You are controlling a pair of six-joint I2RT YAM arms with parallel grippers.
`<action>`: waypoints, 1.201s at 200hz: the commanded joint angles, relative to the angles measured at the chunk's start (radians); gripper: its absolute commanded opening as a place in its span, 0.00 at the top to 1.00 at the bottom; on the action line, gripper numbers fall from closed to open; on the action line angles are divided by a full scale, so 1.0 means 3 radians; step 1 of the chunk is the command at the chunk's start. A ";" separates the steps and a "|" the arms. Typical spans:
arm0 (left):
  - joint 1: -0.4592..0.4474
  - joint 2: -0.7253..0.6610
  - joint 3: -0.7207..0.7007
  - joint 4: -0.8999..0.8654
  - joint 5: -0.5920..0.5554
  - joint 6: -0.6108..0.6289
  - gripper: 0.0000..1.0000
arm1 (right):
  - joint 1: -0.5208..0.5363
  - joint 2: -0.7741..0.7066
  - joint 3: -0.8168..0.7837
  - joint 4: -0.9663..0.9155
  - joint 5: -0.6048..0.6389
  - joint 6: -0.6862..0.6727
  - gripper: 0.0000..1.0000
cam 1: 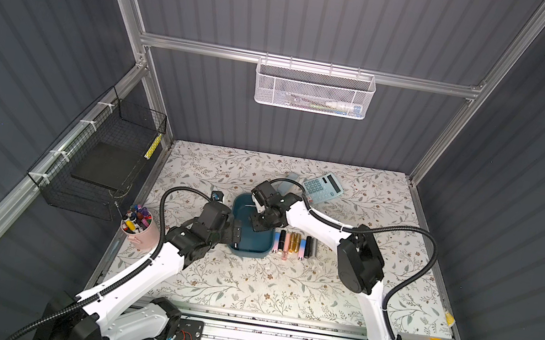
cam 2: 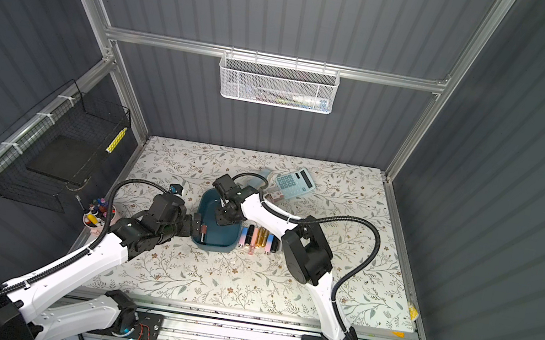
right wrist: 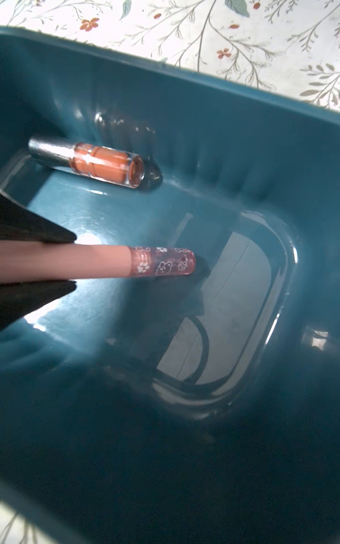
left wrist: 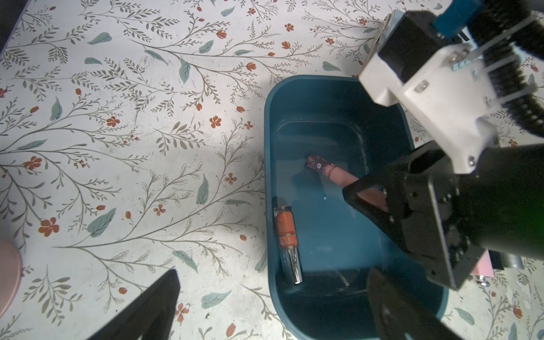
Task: Put the lipstick into the storage box
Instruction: Place the lipstick in the storage box.
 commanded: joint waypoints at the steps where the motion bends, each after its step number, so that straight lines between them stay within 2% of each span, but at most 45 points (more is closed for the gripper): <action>1: 0.0018 0.0053 -0.0040 -0.0011 -0.0035 -0.0036 0.00 | -0.0014 0.0072 0.0094 -0.0016 -0.0075 -0.0053 0.74; 85: 0.0018 0.0185 -0.0095 0.0085 -0.0005 -0.0071 0.00 | -0.0024 0.0197 0.0117 -0.0077 -0.0135 -0.0112 0.73; 100: 0.0018 0.0155 -0.0097 0.0087 -0.0016 -0.0067 0.00 | -0.0029 0.0037 0.0100 -0.0075 -0.0132 -0.0127 0.72; 132: 0.0018 0.0147 -0.0033 0.0075 -0.0016 -0.0075 0.00 | -0.0119 -0.0507 0.0118 -0.0107 -0.0051 -0.0158 0.64; 158: 0.0018 0.0165 0.0089 0.0033 0.0146 -0.0135 0.00 | -0.0216 -0.0884 0.0017 -0.0247 0.0328 -0.0215 0.56; 184: 0.0018 0.0216 0.0218 0.0031 0.0319 -0.0231 0.00 | -0.0473 -0.1289 -0.0431 -0.0342 0.0531 -0.0054 0.57; 210: 0.0013 0.0288 0.0257 0.0153 0.0511 -0.0388 0.00 | -0.0790 -0.1943 -0.1456 -0.0083 0.0507 0.0203 0.56; 240: -0.0156 0.0776 0.0508 0.0155 0.0583 -0.0530 0.01 | -0.0982 -0.2542 -0.2324 0.0051 0.0510 0.0340 0.55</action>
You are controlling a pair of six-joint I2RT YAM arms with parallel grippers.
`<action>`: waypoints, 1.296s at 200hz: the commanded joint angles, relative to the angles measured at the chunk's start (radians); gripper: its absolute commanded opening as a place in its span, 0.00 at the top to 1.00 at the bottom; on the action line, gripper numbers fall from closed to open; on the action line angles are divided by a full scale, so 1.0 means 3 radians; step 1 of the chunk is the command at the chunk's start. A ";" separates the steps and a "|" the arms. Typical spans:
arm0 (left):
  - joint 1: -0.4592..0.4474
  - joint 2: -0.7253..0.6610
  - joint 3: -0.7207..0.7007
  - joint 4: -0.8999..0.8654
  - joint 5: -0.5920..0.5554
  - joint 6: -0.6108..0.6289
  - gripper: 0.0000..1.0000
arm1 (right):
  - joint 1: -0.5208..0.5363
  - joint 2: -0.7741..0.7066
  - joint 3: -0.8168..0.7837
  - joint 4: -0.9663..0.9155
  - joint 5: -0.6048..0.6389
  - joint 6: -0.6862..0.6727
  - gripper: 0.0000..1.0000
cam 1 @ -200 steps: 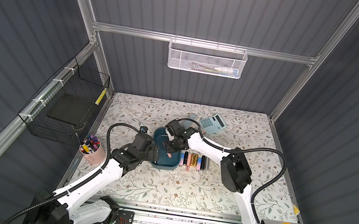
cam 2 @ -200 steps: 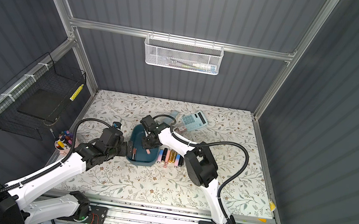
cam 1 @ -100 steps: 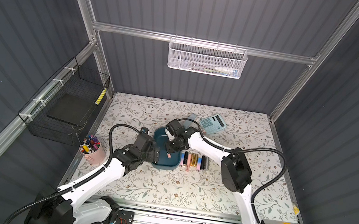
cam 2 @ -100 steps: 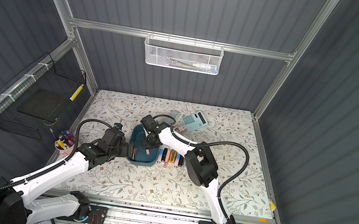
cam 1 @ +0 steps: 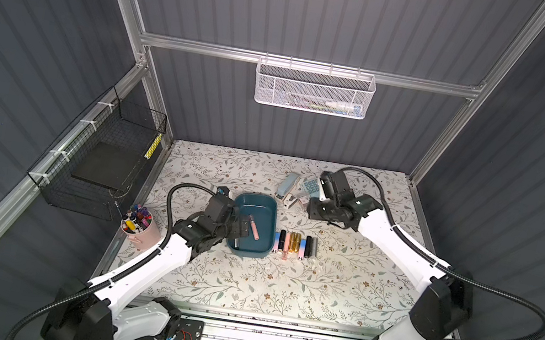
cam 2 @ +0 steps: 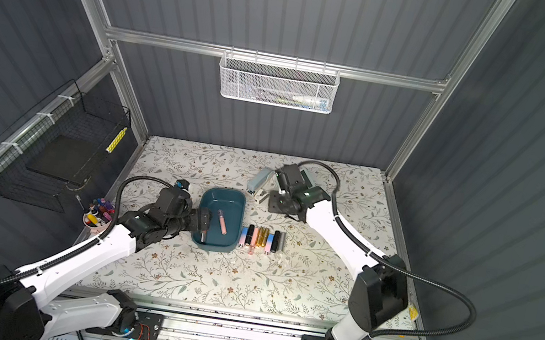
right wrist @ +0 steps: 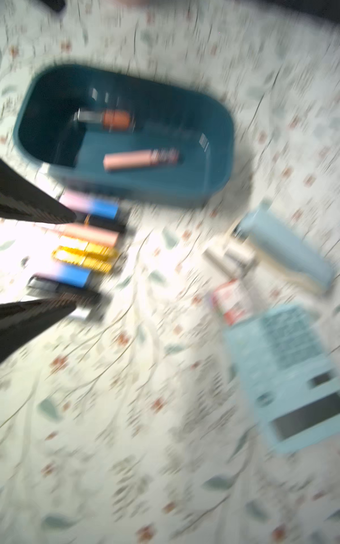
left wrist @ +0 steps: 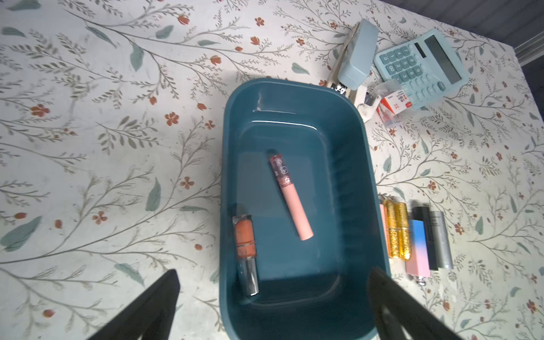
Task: Put the lipstick into the storage box
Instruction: Pick up the lipstick at the center of the board.
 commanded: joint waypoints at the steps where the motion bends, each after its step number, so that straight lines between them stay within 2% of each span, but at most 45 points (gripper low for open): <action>1: -0.0143 0.0374 0.0259 -0.0002 0.0147 -0.0183 0.01 | -0.0036 -0.0310 -0.0489 0.0007 0.0063 0.0186 0.55; 37: -0.0663 0.1076 0.0783 0.0016 0.0008 -0.0254 0.00 | -0.0070 -0.0674 -0.1106 0.0119 0.0062 0.0265 0.55; 84: -0.1101 0.1809 0.1402 0.0006 -0.0073 -0.0373 0.01 | -0.0169 -0.0960 -0.1584 0.0160 0.0141 0.0346 0.55; 122: -0.1337 0.2323 0.1956 -0.0216 -0.0167 -0.0359 0.01 | -0.0328 -0.1499 -0.1968 0.0041 0.0401 0.0519 0.53; 165: -0.1431 0.2754 0.2494 -0.0440 -0.0182 -0.0323 0.05 | -0.0494 -0.2066 -0.2231 0.0007 0.0296 0.0536 0.54; 196: -0.1432 0.2640 0.2451 -0.0476 -0.0341 -0.0332 0.02 | -0.0493 -0.1910 -0.2219 0.0163 0.0011 0.0504 0.56; 259: -0.1364 0.1806 0.2105 -0.0778 -0.0815 -0.0225 0.00 | -0.0466 -0.1003 -0.1736 0.0425 -0.0356 0.0351 0.54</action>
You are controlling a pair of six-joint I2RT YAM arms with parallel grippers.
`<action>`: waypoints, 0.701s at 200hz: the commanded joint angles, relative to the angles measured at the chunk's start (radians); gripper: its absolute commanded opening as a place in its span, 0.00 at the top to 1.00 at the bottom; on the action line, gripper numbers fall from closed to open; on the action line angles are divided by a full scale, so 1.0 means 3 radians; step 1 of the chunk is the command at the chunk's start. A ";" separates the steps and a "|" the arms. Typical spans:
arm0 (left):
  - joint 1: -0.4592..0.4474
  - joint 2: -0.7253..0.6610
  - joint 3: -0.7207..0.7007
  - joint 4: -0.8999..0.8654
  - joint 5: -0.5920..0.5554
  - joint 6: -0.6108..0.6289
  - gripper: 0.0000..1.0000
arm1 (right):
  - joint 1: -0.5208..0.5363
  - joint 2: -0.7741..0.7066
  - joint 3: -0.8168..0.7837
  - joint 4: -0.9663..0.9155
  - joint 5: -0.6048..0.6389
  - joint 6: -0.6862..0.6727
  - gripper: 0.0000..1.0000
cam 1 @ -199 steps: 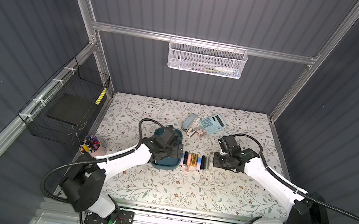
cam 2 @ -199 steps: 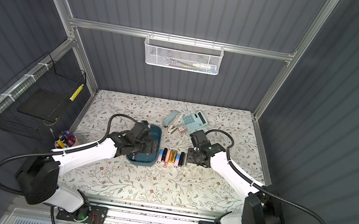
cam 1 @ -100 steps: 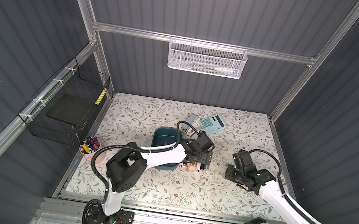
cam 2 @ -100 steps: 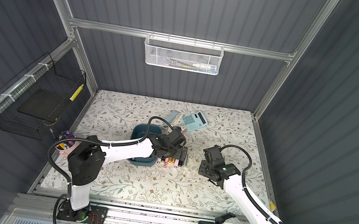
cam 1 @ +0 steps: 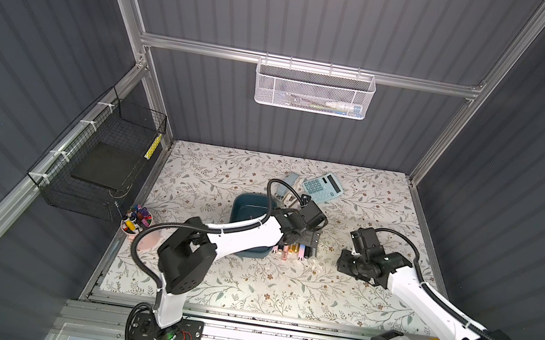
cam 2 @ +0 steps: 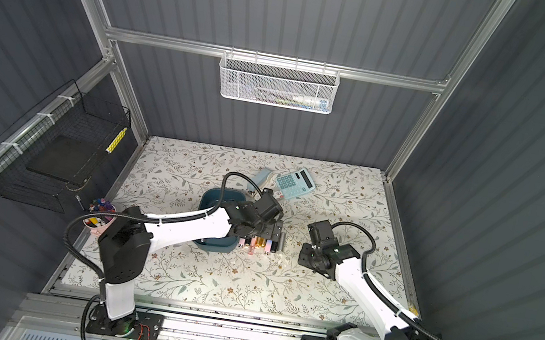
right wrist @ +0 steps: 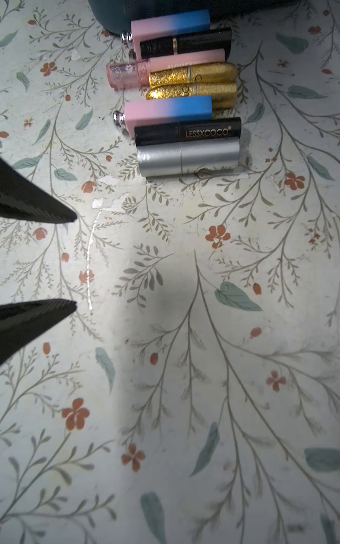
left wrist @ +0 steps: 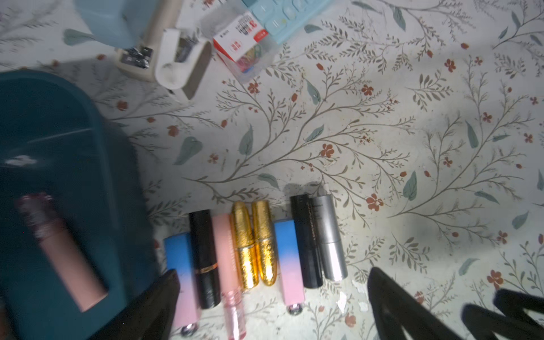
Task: Put the lipstick into the storage box
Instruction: Pick up the lipstick at the center of the board.
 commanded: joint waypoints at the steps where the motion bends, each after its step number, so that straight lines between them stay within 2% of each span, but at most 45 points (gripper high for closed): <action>1: 0.0057 -0.0422 -0.0091 -0.0266 -0.0274 0.0085 0.00 | 0.0021 0.0249 0.0269 0.0164 -0.0204 -0.0084 0.54; 26: 0.0231 -0.0816 -0.0413 -0.0406 -0.0287 0.0088 0.00 | 0.0122 0.0612 0.0519 0.0181 -0.0232 -0.0117 0.54; 58: 0.0674 -0.1300 -0.0797 -0.0534 -0.0079 0.0124 0.00 | 0.0184 0.0977 0.0765 0.0185 -0.0282 -0.0124 0.54; 87: 0.0856 -0.1519 -0.0905 -0.0708 -0.0019 0.0268 0.00 | 0.0223 0.1226 0.0947 0.0170 -0.0317 -0.0144 0.54; 140: 0.1030 -0.1715 -0.0920 -0.0798 0.0723 0.0434 0.00 | 0.0271 0.1611 0.1238 0.0057 -0.0331 -0.0170 0.55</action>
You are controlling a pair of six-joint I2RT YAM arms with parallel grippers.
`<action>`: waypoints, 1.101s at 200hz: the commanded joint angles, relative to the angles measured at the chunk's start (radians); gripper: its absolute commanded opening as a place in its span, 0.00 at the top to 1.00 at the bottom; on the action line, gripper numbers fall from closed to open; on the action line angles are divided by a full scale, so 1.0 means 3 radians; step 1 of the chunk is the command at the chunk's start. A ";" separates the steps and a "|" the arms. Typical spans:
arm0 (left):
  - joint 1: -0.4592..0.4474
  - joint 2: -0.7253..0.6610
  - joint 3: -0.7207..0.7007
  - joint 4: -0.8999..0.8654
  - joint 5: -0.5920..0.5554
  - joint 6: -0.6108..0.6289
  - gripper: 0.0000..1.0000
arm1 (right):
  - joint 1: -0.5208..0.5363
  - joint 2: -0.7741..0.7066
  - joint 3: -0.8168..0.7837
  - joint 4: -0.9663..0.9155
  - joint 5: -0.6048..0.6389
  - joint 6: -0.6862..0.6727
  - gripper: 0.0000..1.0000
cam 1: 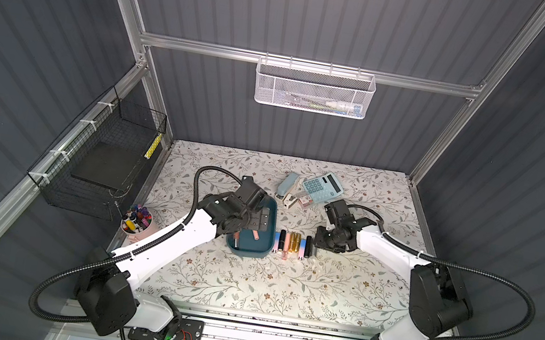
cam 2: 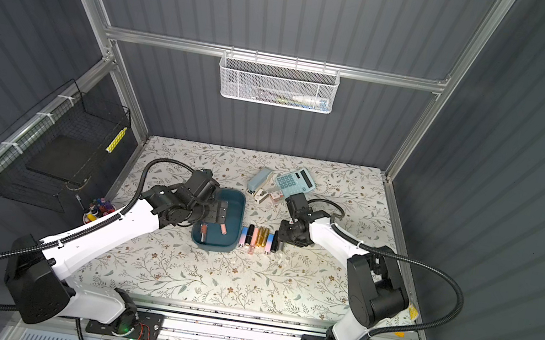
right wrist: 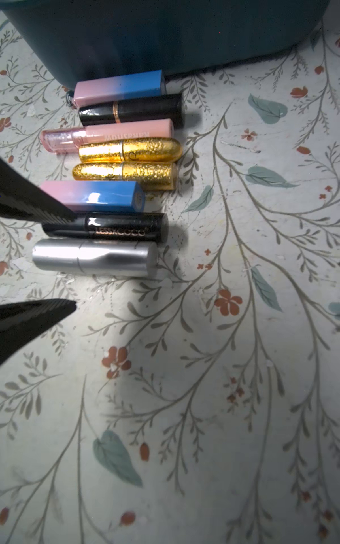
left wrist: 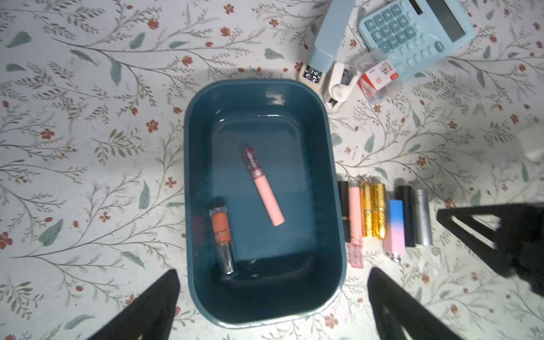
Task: Put the lipstick into the storage box
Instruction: Pick up the lipstick at the center of the board.
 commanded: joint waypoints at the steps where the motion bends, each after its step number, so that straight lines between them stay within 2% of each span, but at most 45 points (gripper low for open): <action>1: 0.0073 -0.0153 -0.0041 -0.0119 0.0448 0.0149 0.00 | 0.0022 0.0112 0.0115 -0.0136 -0.0023 -0.0054 0.55; 55: 0.0376 -0.0286 -0.0211 -0.0051 0.0767 0.0286 0.00 | 0.0024 0.0326 0.0256 -0.0223 0.0037 -0.0087 0.56; 108: 0.0628 -0.0185 -0.0379 0.0131 0.1070 0.0348 0.00 | 0.0022 0.0439 0.0264 -0.0255 0.0078 -0.0087 0.59; 160: 0.0743 -0.0147 -0.0416 0.0187 0.1135 0.0399 0.00 | 0.0025 0.0583 0.0302 -0.0254 0.0080 -0.0081 0.61; 220: 0.0807 -0.0154 -0.0459 0.0255 0.1187 0.0399 0.00 | 0.0048 0.0640 0.0346 -0.0351 0.0208 -0.0107 0.72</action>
